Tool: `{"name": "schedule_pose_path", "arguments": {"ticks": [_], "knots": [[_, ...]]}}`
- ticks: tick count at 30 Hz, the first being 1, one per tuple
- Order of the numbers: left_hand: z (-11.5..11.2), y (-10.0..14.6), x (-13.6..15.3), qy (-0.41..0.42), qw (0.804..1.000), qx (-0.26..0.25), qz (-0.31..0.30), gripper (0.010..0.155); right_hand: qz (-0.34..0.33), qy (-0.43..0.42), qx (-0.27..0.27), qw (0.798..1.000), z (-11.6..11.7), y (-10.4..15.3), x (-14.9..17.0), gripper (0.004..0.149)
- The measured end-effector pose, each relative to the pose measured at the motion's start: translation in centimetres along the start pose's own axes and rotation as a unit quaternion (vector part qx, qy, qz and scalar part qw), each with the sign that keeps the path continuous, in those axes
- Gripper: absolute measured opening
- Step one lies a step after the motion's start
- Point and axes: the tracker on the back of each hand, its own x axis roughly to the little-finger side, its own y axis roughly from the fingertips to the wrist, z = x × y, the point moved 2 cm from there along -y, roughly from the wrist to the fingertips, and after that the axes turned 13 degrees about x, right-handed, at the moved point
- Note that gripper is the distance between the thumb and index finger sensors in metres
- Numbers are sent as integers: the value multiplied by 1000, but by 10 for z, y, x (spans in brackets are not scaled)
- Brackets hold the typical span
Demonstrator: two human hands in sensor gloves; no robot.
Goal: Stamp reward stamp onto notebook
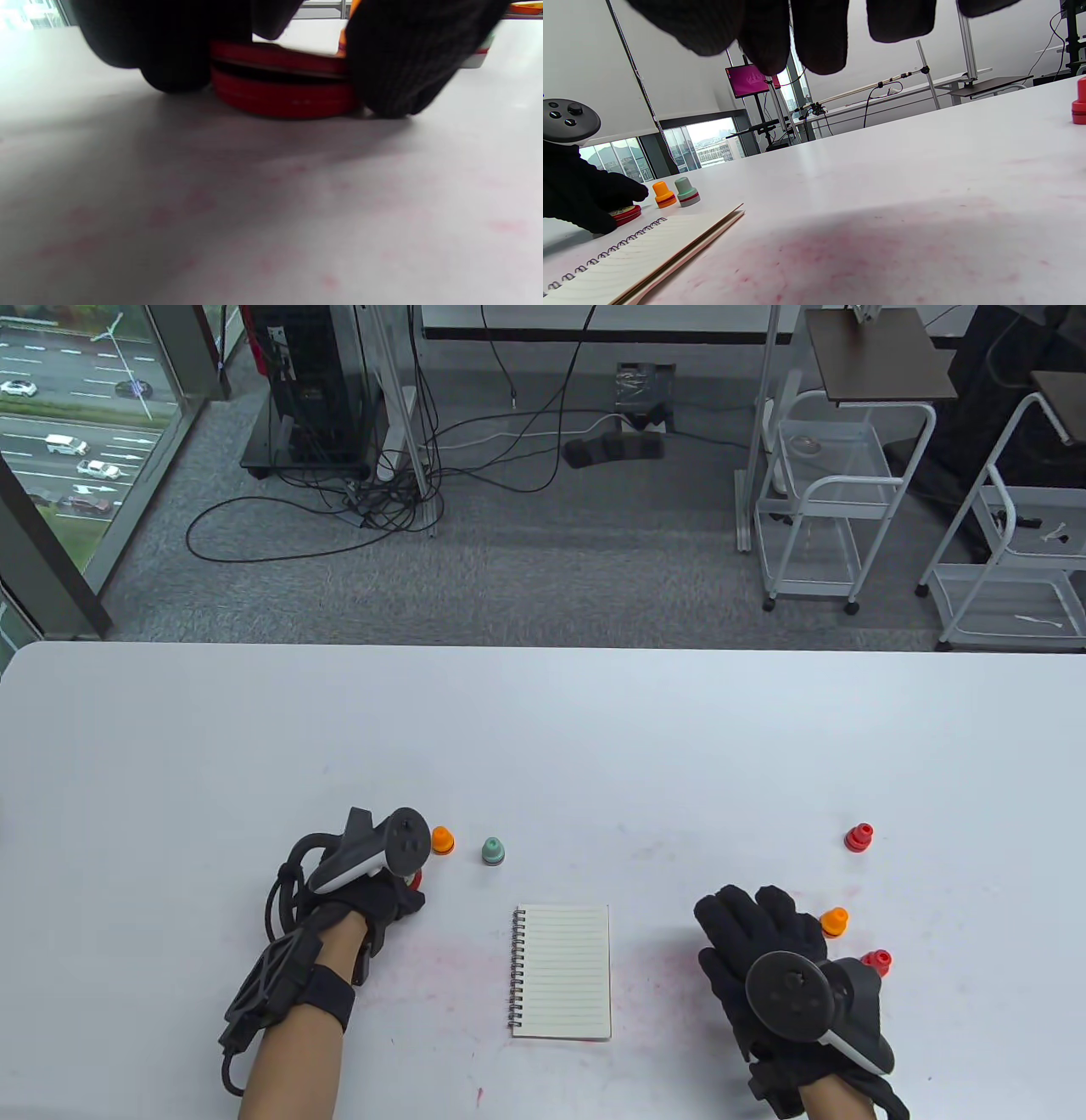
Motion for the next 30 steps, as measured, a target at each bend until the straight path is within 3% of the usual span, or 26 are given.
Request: {"name": "schedule_pose_path", "arguments": {"ticks": [4,13,21,30], "knots": [[3,10,0,-14,1000,-16,-5,88,-2,-1,1,1000,0,0,-1,55],[20,57,-5,-18,996,-77,-30,90,-13,-5,3,1000,0,1,-4,55],[20,93,-31,-32,992,-99,-71,86,-23,-4,7,1000,1,4,-9,55],[5,97,-72,-50,988,-87,-116,84,-25,-6,-1,1000,4,4,-10,55]]}}
